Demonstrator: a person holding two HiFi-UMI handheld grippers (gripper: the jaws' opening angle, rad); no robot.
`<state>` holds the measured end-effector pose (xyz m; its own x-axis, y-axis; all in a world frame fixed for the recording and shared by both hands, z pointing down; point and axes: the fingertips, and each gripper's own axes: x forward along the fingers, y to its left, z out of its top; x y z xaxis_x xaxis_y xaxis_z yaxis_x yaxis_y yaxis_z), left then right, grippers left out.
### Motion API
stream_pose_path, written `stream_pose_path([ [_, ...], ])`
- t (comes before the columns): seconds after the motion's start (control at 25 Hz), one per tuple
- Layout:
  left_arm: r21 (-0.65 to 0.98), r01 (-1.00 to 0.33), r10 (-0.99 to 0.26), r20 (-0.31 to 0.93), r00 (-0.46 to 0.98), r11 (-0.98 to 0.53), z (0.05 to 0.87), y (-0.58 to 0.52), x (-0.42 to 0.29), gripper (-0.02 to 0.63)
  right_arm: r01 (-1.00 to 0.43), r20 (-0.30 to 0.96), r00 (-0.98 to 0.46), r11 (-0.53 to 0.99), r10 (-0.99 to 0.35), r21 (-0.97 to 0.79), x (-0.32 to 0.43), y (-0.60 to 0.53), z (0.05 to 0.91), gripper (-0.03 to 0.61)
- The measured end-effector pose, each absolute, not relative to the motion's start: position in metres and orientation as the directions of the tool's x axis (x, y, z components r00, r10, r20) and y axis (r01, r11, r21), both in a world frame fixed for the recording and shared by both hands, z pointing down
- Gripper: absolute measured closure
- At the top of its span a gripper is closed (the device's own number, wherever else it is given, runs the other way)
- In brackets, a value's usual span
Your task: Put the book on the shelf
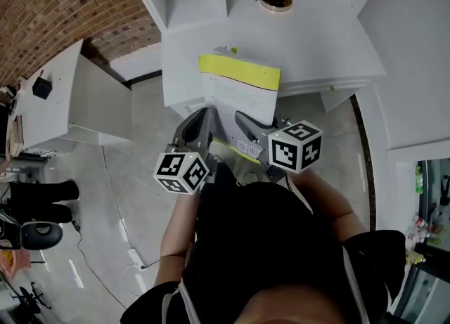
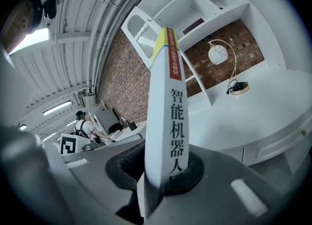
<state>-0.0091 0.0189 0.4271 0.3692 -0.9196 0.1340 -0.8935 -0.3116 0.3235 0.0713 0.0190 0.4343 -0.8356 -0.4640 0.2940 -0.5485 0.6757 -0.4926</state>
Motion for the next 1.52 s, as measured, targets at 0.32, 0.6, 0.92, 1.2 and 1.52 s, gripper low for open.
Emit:
stream_pose_path([
  [0.32, 0.344, -0.883, -0.917, 0.121, 0.379, -0.32, 0.428, -0.007, -0.036, 0.612, -0.58, 0.319, -0.814, 0.658, -0.485, -0.479, 0.048, -0.011, 0.441, 0.512],
  [0.6, 0.36, -0.871, -0.91, 0.118, 0.398, -0.335, 0.425, -0.039, -0.066, 0.612, -0.592, 0.332, -0.806, 0.651, -0.49, -0.475, 0.018, -0.042, 0.439, 0.512],
  [0.92, 0.356, -0.863, -0.901, 0.112, 0.419, -0.358, 0.42, -0.079, -0.086, 0.612, -0.601, 0.329, -0.799, 0.649, -0.503, -0.466, -0.005, -0.081, 0.435, 0.512],
  [1.2, 0.359, -0.86, -0.901, 0.1, 0.423, -0.364, 0.417, -0.107, -0.107, 0.612, -0.607, 0.332, -0.794, 0.653, -0.509, -0.452, -0.027, -0.111, 0.431, 0.512],
  [1.52, 0.386, -0.835, -0.885, 0.092, 0.457, -0.392, 0.42, -0.142, -0.125, 0.612, -0.624, 0.339, -0.781, 0.647, -0.524, -0.439, -0.049, -0.141, 0.429, 0.512],
])
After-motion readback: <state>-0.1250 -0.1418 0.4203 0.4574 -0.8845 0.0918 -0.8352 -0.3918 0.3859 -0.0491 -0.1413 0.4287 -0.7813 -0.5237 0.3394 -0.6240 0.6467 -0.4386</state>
